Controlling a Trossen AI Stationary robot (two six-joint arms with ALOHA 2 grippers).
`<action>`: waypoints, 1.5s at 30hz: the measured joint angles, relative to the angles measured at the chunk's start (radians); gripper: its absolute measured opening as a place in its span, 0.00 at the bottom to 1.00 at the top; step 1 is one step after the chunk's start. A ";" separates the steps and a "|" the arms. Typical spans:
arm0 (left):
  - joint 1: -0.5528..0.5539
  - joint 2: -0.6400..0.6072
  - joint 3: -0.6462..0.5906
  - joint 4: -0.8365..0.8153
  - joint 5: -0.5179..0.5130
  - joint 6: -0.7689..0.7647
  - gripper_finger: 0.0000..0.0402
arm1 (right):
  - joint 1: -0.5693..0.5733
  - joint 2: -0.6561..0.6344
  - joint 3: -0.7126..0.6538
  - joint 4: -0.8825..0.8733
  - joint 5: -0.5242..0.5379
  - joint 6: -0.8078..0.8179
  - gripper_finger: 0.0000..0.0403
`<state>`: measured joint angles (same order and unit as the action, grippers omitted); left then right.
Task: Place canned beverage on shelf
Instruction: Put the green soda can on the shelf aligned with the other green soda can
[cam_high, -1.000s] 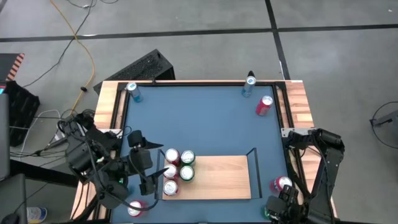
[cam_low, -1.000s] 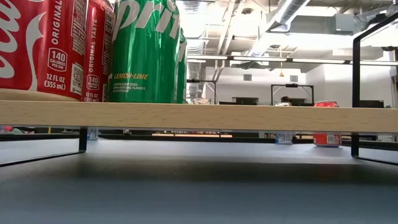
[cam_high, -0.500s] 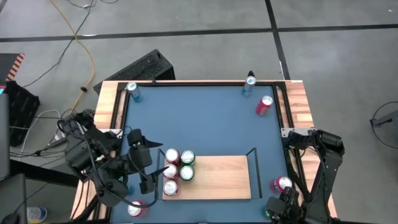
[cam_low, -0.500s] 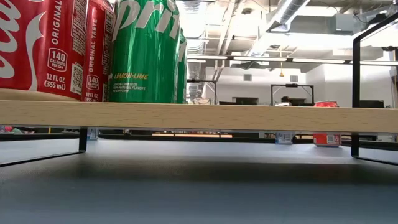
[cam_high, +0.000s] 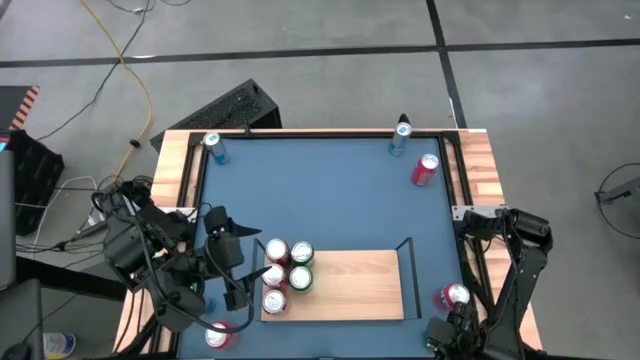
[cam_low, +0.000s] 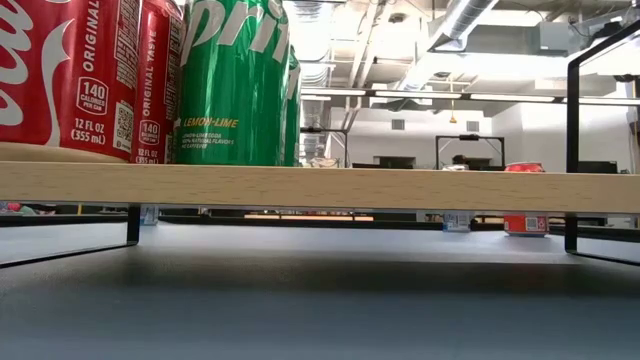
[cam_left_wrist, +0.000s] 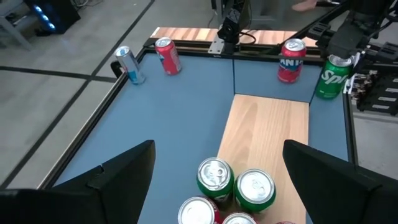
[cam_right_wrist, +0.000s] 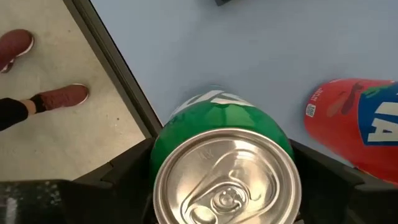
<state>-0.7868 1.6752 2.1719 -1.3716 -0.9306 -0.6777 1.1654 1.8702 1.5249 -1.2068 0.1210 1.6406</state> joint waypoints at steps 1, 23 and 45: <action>0.000 0.000 0.000 -0.001 -0.002 0.000 0.84 | -0.002 0.000 0.000 0.000 -0.007 0.000 0.79; -0.008 -0.008 0.001 -0.031 -0.013 0.036 0.84 | -0.105 0.002 0.134 -0.009 -0.055 -0.117 0.67; -0.116 -0.024 0.001 -0.038 -0.017 0.004 0.84 | -0.426 -0.002 0.702 -0.132 -0.034 -0.740 0.67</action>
<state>-0.9023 1.6508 2.1727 -1.4097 -0.9472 -0.6737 0.7390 1.8687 2.2269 -1.3385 0.0872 0.9002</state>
